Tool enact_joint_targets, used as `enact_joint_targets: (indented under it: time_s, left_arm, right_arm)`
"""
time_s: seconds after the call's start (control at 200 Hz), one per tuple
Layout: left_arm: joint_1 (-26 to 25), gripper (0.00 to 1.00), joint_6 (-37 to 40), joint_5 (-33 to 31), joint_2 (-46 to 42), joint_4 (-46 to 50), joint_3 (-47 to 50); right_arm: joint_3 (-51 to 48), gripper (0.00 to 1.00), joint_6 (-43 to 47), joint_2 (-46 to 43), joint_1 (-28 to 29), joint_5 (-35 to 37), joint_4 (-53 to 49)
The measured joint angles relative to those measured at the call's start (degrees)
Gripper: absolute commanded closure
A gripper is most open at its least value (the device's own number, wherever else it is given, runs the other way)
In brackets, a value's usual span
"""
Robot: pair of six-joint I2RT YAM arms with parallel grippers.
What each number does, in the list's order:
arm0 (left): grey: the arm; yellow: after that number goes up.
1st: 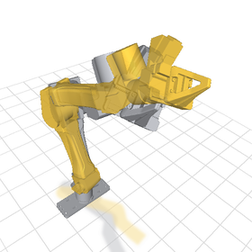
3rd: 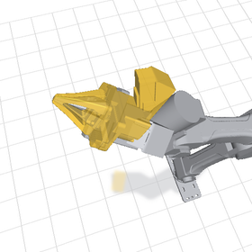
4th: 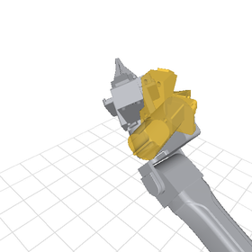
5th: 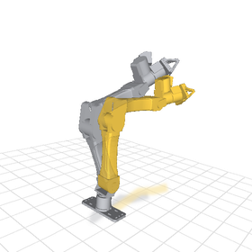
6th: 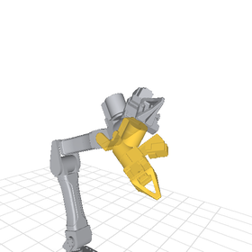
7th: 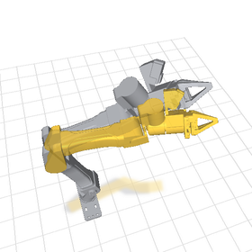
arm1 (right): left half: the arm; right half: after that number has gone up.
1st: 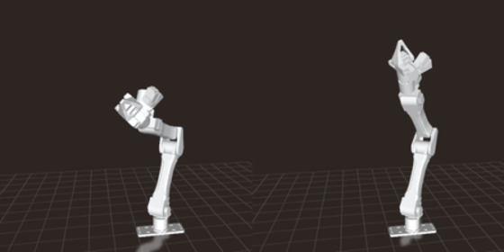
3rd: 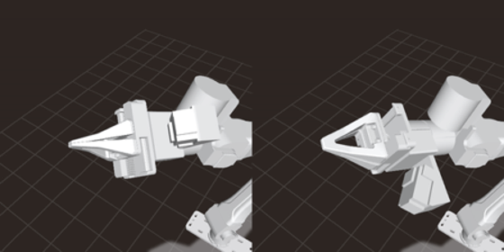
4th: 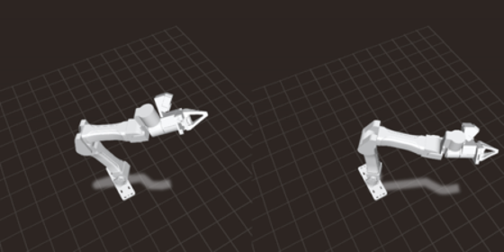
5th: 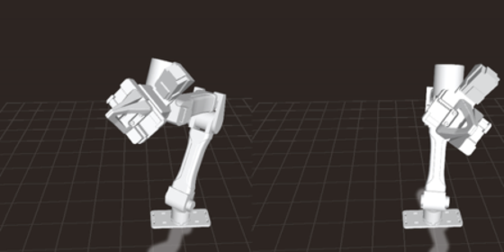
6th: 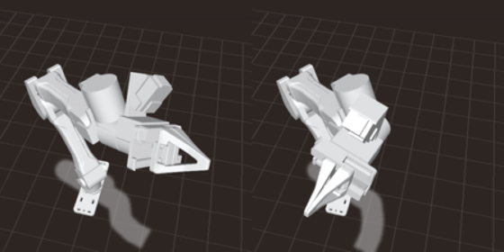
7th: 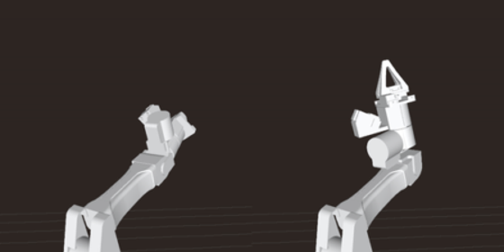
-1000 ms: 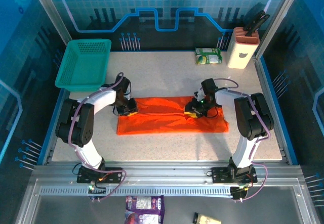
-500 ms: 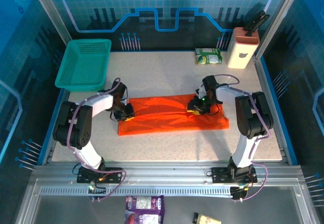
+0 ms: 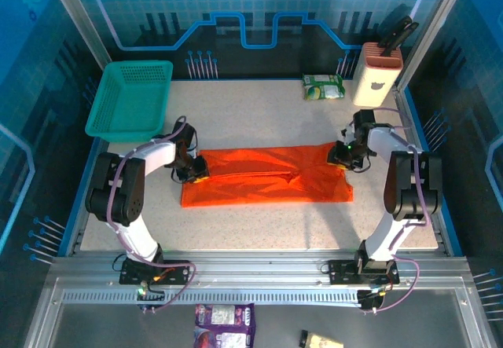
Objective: Fold the inside-out t-shirt
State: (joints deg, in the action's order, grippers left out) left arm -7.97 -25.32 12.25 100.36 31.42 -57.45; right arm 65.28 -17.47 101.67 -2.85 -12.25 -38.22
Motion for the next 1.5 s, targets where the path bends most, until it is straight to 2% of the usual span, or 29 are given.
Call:
enact_joint_targets:
  time_s: [0.245, 0.47, 0.63, 0.841, 0.986, 1.501]
  left_arm:
    - [0.0, 0.82, 0.0, 0.0, 0.2, 0.0, -0.2]
    - [0.0, 0.82, 0.0, 0.1, 0.6, 0.0, -0.7]
    - [0.0, 0.82, 0.0, 0.2, 1.1, 0.0, -1.3]
    - [0.0, 0.82, 0.0, 0.2, 1.1, 0.0, -1.4]
    - [0.0, 0.82, 0.0, 0.2, 1.1, 0.0, -1.4]
    - [0.0, 0.81, 0.4, 0.2, 1.1, 0.0, -1.4]
  right_arm:
    - [0.0, 0.63, 1.4, 2.5, 0.1, 4.9, -1.0]
    - [0.0, 0.56, 4.5, -0.4, 0.2, 8.6, -2.3]
    - [0.0, 0.47, 6.6, -0.5, 0.3, 10.9, -3.3]
    - [0.0, 0.47, 8.0, 2.8, 1.3, 12.0, -4.5]
    - [1.2, 0.52, 8.6, 3.9, 1.6, 12.9, -5.8]
    - [1.7, 0.82, 9.0, 4.4, 1.7, 12.9, -6.4]
